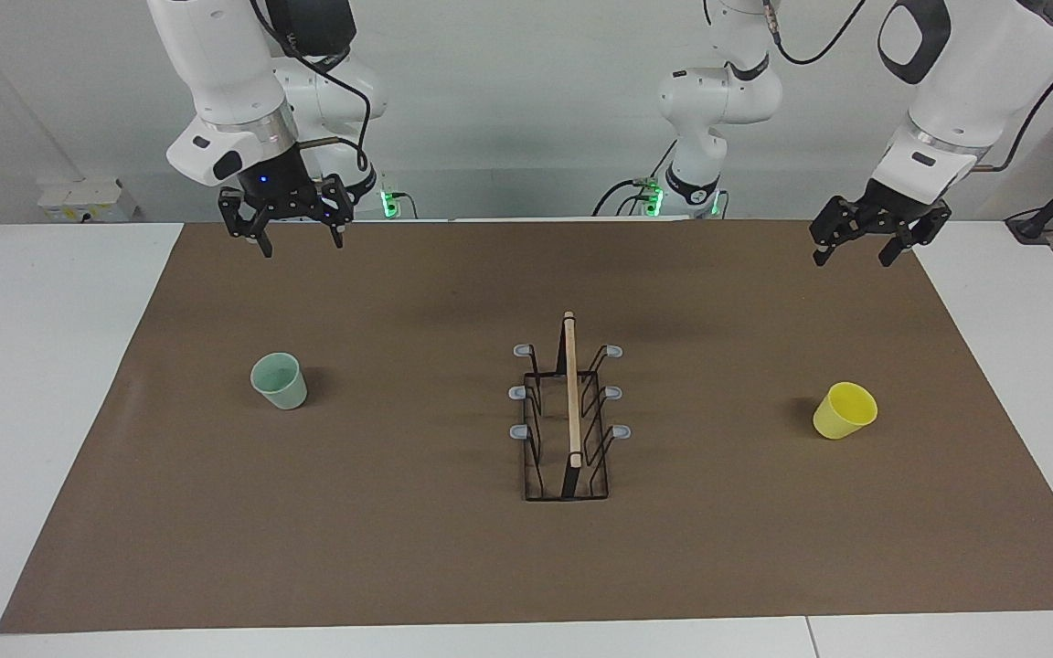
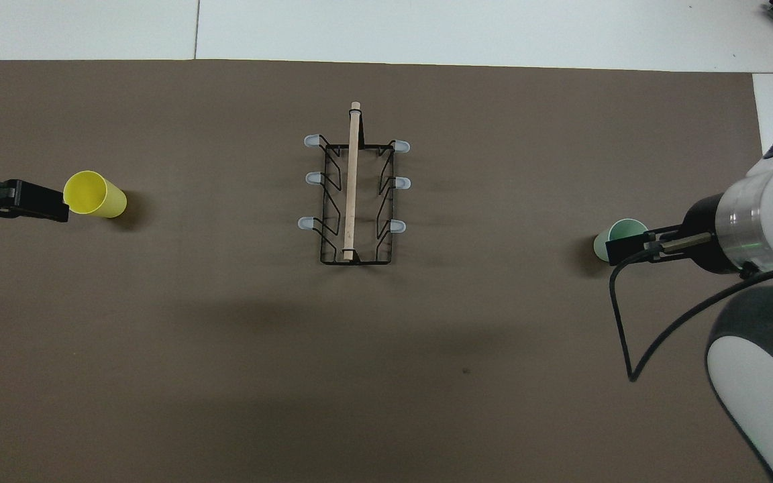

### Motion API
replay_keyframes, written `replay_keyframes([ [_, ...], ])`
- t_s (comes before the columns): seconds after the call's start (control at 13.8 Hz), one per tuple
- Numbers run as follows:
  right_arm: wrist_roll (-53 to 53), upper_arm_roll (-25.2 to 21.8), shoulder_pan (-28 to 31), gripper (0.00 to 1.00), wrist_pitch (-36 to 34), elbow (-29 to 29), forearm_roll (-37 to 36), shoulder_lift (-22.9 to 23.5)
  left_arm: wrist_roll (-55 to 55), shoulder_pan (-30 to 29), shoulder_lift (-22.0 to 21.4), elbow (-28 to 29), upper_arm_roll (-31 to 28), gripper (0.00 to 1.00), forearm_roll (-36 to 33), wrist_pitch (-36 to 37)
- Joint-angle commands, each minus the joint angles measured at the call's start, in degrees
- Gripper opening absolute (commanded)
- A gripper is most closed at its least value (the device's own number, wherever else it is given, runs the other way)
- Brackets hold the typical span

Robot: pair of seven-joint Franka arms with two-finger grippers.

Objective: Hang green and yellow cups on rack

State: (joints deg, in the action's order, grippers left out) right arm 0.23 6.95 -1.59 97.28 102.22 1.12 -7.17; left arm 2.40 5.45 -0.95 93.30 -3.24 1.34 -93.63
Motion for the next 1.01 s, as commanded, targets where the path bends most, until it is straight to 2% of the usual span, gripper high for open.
replay_keyframes([
  [0.0, 0.8, 0.3, 0.6, 1.00, 1.9, 1.5, -0.1, -1.1, -0.4, -0.3, 0.6, -1.5, 0.0, 1.00, 0.4, 1.8],
  [0.58, 0.4, 0.0, 0.8, 1.00, 1.5, 1.3, -0.1, -1.0, -0.6, -0.1, -0.1, -0.1, 0.1, 1.00, 0.3, 1.1],
  [0.94, 0.5, 0.1, 0.7, 1.00, 2.1, 1.5, -0.1, -1.0, -0.9, -0.1, 0.9, -1.5, 0.0, 1.00, 0.6, 3.0],
])
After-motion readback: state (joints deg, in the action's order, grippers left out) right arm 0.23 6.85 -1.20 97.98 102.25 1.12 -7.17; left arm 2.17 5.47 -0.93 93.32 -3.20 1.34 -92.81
